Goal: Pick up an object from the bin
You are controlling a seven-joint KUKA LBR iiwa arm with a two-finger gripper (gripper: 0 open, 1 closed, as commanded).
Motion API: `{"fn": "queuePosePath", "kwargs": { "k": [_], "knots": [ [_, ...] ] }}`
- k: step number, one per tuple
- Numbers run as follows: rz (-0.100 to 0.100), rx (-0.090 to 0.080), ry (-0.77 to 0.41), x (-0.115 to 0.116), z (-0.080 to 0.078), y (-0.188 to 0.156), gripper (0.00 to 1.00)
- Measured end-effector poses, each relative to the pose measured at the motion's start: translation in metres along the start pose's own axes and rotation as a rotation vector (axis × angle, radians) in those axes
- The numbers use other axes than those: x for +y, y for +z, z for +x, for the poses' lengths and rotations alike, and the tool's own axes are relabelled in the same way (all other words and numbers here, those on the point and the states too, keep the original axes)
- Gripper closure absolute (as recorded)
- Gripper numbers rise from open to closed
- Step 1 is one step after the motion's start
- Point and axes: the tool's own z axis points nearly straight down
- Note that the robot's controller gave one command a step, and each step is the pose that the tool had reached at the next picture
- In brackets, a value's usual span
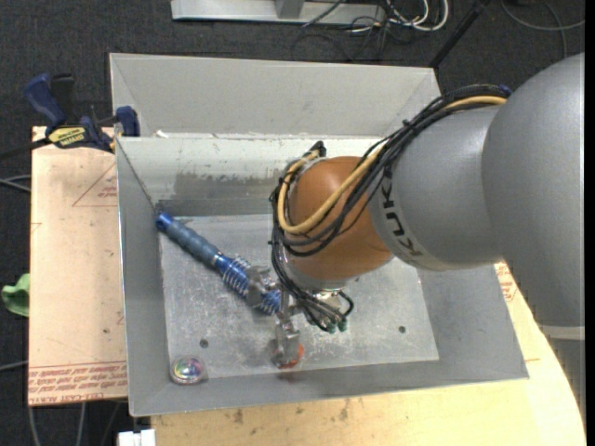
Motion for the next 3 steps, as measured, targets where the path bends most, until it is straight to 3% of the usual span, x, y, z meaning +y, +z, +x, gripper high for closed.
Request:
{"fn": "queuePosePath", "kwargs": {
  "k": [1, 2, 3],
  "knots": [
    [-0.001, -0.004, 0.389, -0.056, -0.074, 0.029, 0.0],
    [0.0, -0.002, 0.391, -0.057, -0.073, 0.03, 1.0],
    [-0.002, -0.008, 0.351, -0.038, -0.069, -0.115, 1.0]
  ]
}}
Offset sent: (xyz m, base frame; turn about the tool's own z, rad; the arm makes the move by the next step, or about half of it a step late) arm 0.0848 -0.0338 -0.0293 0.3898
